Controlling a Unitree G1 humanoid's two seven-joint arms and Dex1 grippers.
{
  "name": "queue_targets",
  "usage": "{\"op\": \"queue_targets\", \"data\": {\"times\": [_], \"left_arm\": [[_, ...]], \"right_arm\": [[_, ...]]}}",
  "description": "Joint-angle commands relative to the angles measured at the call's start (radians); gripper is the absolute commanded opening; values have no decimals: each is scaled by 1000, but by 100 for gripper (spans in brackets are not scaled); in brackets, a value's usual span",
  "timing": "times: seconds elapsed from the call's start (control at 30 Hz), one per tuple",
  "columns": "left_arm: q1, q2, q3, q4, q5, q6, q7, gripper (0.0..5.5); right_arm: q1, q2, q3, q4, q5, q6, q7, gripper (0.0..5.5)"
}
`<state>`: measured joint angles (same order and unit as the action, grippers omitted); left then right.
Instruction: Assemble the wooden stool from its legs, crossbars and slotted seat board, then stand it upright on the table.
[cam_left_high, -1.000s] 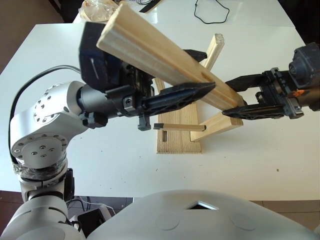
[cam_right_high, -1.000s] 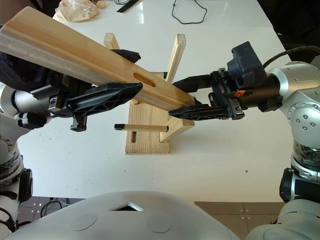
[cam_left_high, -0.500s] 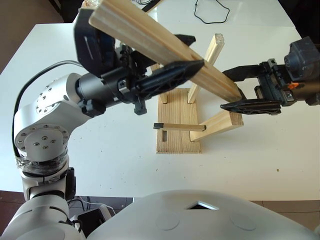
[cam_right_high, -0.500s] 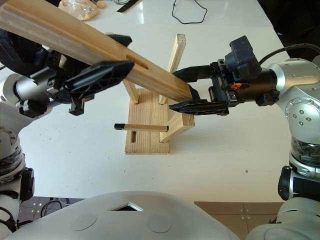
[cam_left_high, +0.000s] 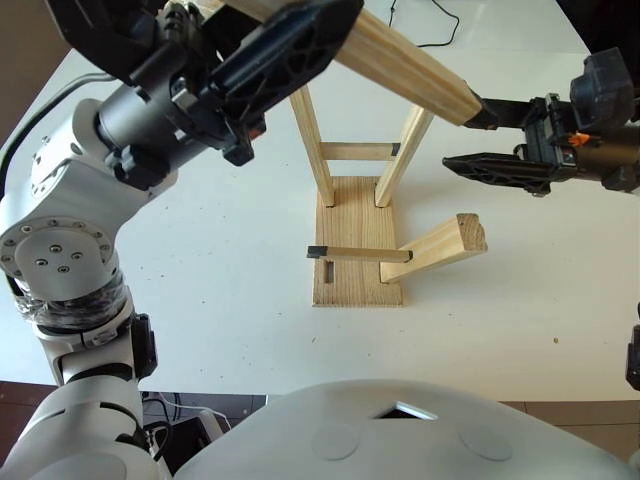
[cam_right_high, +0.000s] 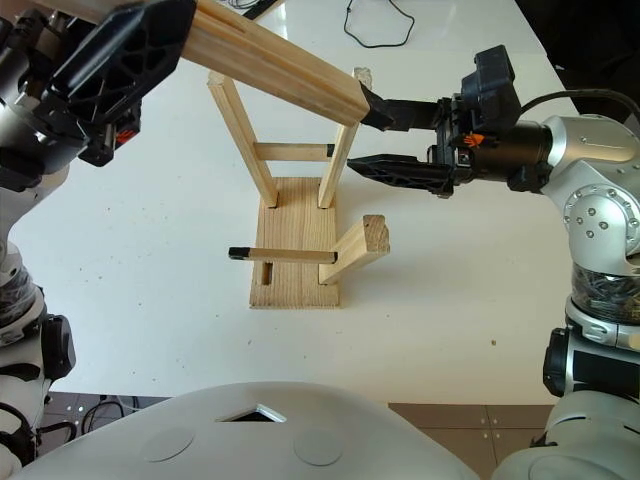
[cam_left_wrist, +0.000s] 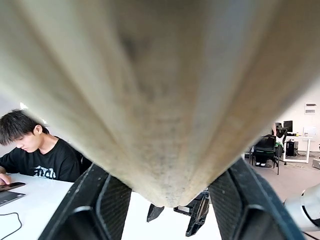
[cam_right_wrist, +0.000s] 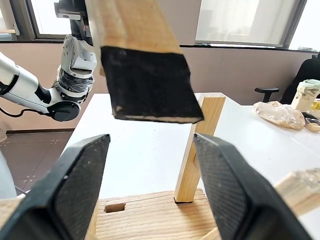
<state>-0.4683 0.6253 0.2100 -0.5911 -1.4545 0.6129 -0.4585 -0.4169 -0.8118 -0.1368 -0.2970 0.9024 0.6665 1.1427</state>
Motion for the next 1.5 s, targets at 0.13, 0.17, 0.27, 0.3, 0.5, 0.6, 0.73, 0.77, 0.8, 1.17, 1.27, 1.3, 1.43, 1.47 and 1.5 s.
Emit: {"op": "queue_targets", "data": {"times": [0.13, 0.17, 0.27, 0.3, 0.5, 0.6, 0.73, 0.77, 0.8, 1.17, 1.27, 1.3, 1.43, 1.47, 1.5], "left_arm": [[110, 54, -14, -29, 103, 29, -109, 204], [121, 58, -14, -30, 112, 27, -118, 204], [149, 71, -15, -30, 143, 16, -139, 204], [154, 72, -14, -29, 144, 13, -141, 204], [100, 51, 2, -16, 101, -15, -103, 204], [68, 56, 47, -41, 40, -37, -92, 204], [98, 137, 126, -64, 49, -17, -116, 204], [105, 166, 155, -64, 50, -11, -127, 204], [110, 197, 180, -57, 50, 2, -137, 204], [444, 372, 236, 110, 533, -141, -562, 204], [561, 312, 239, 108, 568, -203, -677, 204], [584, 296, 232, 113, 566, -205, -693, 204], [568, 185, 193, 115, 561, -242, -644, 204], [562, 160, 176, 131, 595, -274, -640, 204], [566, 144, 160, 152, 629, -308, -655, 204]], "right_arm": [[-58, 34, -45, 0, 47, 24, -53, 306], [-61, 35, -48, 3, 46, 24, -56, 306], [-67, 36, -59, 4, 46, 27, -60, 306], [-68, 37, -61, 3, 46, 28, -61, 306], [-64, 46, -55, 5, 22, 18, -59, 306], [-63, 49, -61, 15, 22, 22, -59, 306], [-46, 37, -94, 21, 31, 27, -62, 306], [-34, 34, -101, 21, 24, 22, -62, 306], [-23, 32, -110, 19, 21, 19, -64, 306], [118, 22, -193, -4, -16, -19, -116, 306], [153, 16, -211, -38, 1, -10, -118, 306], [162, 13, -216, -50, 12, -6, -118, 306], [180, 11, -221, -65, 22, -3, -118, 306], [176, 12, -215, -59, 19, -6, -116, 306], [171, 12, -209, -55, 17, -7, -115, 306]]}}
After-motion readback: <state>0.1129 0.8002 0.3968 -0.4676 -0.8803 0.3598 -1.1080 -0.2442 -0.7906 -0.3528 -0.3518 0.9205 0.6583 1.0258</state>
